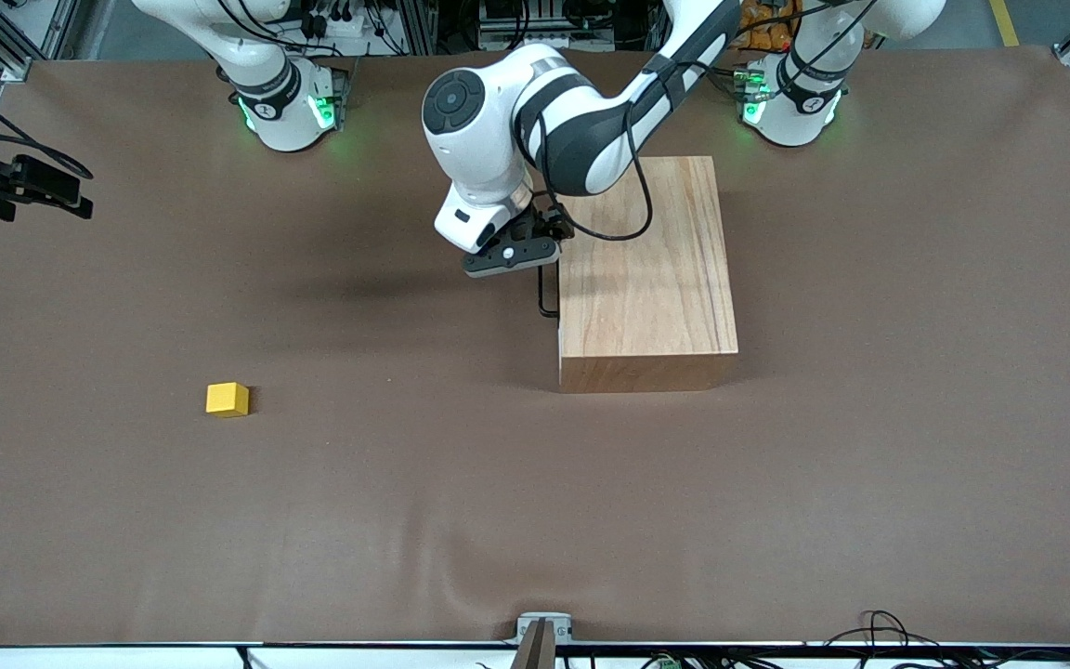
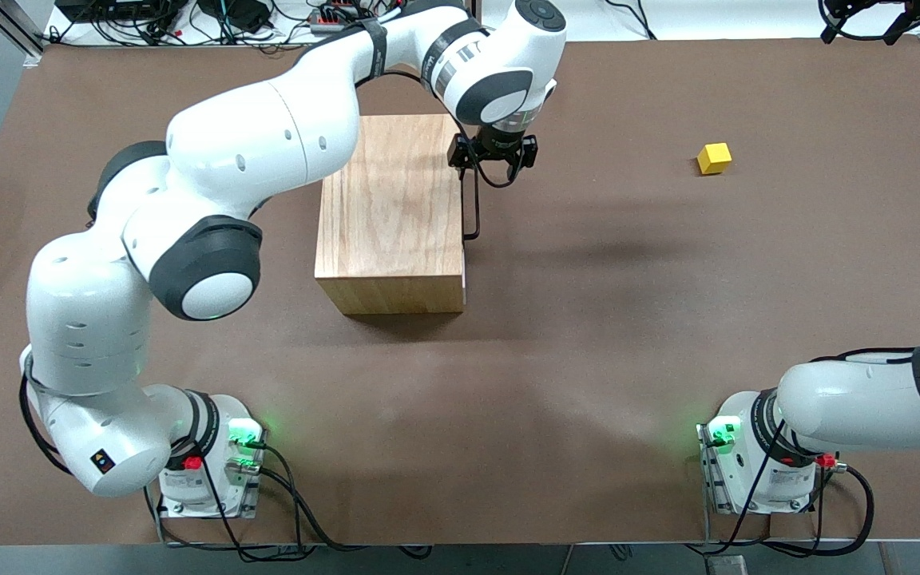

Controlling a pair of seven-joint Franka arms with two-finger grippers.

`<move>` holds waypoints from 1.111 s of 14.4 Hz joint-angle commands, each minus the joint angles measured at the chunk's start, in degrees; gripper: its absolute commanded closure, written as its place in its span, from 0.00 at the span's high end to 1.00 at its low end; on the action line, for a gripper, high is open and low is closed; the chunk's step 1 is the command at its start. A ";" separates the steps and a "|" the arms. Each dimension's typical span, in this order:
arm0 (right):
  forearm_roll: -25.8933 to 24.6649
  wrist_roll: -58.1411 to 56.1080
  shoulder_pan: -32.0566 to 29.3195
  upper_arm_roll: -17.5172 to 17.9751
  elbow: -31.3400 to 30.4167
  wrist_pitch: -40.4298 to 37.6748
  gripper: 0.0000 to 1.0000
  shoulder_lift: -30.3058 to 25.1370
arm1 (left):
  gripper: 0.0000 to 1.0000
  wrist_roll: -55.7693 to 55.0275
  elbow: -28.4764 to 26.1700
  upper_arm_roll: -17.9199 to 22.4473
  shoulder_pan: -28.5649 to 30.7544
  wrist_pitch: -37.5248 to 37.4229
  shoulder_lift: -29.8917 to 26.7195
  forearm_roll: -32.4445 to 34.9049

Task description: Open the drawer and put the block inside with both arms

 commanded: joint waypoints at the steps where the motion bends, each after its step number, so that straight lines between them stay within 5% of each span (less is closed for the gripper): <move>1: 0.09 0.32 -0.56 0.67 0.27 -0.54 1.00 -0.27 | 1.00 -0.92 3.07 5.33 -4.96 3.92 3.07 1.47; 16: -2.02 -0.38 -1.26 0.50 12.48 -1.24 1.00 7.90 | 1.00 -0.04 2.11 6.22 -6.03 7.81 6.68 1.03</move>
